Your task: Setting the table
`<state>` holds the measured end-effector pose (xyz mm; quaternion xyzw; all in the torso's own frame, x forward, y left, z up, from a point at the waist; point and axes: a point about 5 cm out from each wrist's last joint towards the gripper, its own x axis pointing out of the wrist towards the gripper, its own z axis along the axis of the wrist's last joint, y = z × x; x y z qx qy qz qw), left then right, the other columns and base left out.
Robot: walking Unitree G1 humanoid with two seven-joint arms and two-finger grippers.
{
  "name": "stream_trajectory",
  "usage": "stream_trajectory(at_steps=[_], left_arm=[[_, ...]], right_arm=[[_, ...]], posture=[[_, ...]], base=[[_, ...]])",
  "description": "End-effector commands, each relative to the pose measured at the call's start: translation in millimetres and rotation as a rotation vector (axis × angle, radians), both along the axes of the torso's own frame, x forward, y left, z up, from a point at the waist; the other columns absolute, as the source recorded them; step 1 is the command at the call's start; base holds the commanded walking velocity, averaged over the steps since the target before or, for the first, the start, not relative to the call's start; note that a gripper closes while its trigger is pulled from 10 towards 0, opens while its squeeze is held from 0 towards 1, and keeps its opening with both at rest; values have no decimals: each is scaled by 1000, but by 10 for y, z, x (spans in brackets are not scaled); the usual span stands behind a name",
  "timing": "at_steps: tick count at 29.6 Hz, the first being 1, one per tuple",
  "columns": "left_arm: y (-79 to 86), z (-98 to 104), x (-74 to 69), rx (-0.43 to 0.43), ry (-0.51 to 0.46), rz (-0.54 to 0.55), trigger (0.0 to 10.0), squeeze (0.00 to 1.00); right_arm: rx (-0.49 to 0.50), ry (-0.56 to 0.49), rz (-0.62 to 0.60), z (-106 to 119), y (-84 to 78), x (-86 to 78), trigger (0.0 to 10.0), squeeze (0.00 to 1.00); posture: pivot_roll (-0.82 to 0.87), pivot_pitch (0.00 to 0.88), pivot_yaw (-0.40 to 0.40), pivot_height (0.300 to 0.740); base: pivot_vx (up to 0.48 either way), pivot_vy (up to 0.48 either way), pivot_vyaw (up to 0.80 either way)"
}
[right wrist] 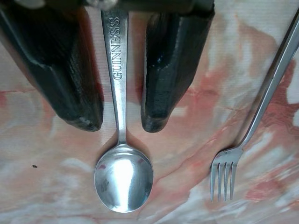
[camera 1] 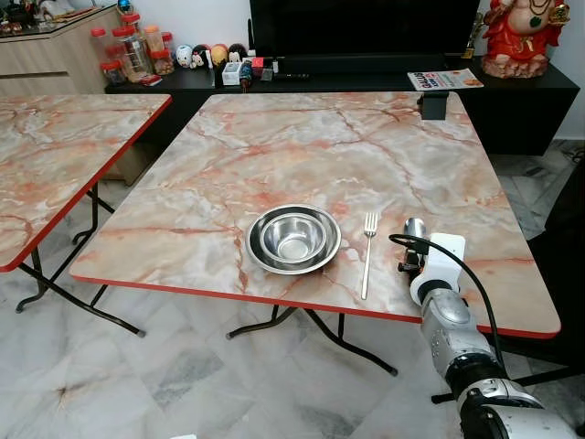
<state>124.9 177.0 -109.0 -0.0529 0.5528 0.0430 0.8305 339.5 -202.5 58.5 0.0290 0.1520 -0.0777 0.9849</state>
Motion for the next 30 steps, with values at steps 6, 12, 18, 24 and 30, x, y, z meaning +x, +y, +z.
stream_trajectory(at_steps=[6,12,18,24,30], left_arm=[[31,-16,-58,17,26,-3,10000,0],[33,-15,-55,15,26,-5,10000,0],[28,-15,-53,12,26,-8,10000,0],[19,14,35,8,-21,-4,10000,0],[17,25,70,5,-29,-8,10000,0]], right_arm=[[7,-102,-3,95,10,16,10000,0],[-38,-209,23,195,29,-18,10000,0],[-75,-272,26,219,11,-111,10000,0],[-106,-385,19,345,-16,-208,10000,0],[-124,-419,39,426,-2,-201,10000,0]], posture=[[-322,0,76,740],[-324,0,77,740],[-334,0,78,740],[-340,0,89,740],[-345,0,94,740]], base=[[0,0,0],[0,0,0],[0,0,0],[0,0,0],[0,0,0]])
